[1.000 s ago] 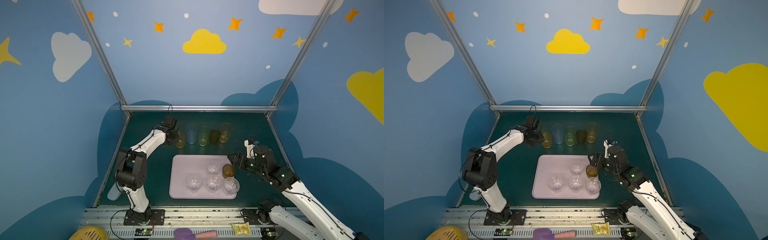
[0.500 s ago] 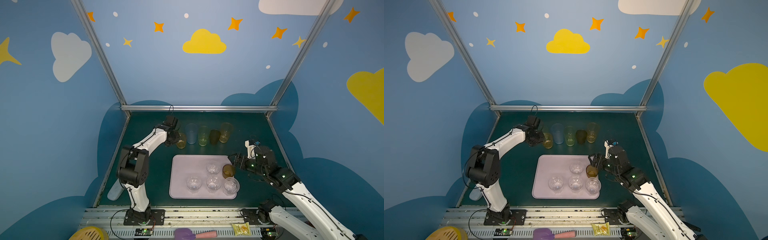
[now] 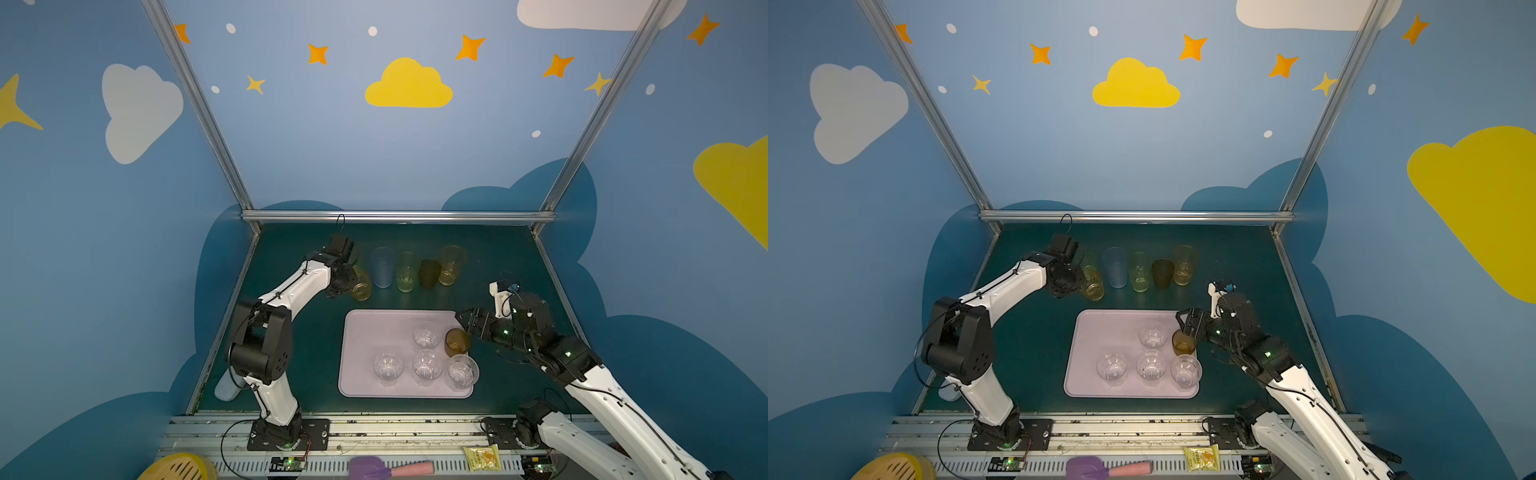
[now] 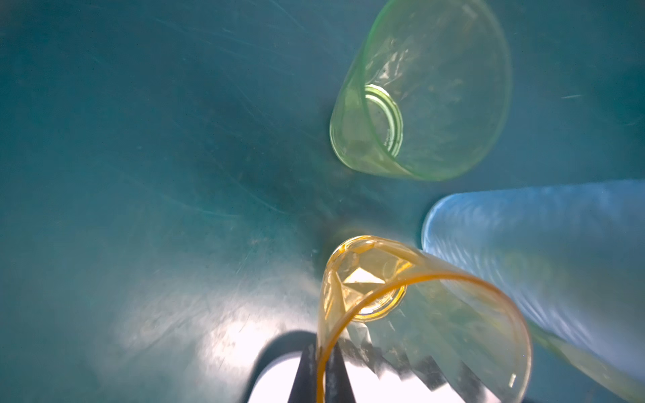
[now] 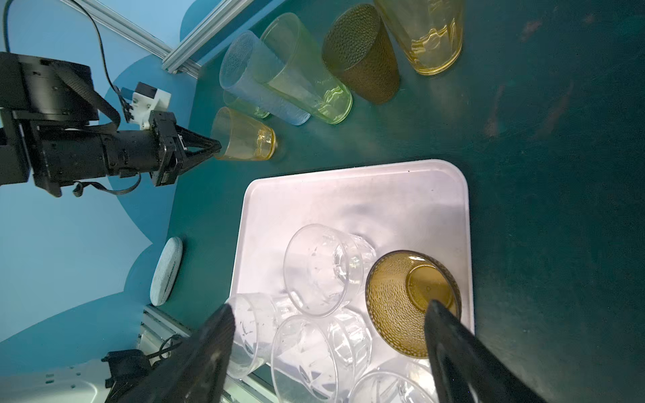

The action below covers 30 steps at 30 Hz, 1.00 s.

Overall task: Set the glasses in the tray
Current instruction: 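Close the left gripper on the yellow glass and lift it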

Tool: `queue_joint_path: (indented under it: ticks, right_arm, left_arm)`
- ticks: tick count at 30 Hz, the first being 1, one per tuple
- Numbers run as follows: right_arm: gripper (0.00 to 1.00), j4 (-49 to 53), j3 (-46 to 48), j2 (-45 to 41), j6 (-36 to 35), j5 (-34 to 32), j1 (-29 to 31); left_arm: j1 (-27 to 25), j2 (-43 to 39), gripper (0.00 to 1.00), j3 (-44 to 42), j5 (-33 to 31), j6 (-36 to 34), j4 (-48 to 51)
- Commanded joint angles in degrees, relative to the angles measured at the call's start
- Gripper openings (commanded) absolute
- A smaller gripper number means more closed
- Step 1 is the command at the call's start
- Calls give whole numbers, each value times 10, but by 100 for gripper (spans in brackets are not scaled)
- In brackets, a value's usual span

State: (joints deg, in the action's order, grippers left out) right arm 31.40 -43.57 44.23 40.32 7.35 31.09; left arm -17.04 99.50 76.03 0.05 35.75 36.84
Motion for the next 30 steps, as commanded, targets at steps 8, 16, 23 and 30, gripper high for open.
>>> queue_joint_path:
  ticks: [8, 16, 23, 30]
  right_arm:
    - [84, 5, 17, -19, 21, 20, -4]
    - [84, 2, 29, -32, 27, 28, -6]
    - [84, 2, 29, -33, 31, 36, -7]
    - [84, 0, 34, -38, 42, 39, -9]
  left_arm:
    - [-17, -85, 4, -13, -18, -11, 15]
    - [-42, -137, 4, -42, -31, -7, 26]
    - [-71, -185, 4, -68, -39, -3, 41]
    - [-102, -228, 4, -88, -48, -4, 56]
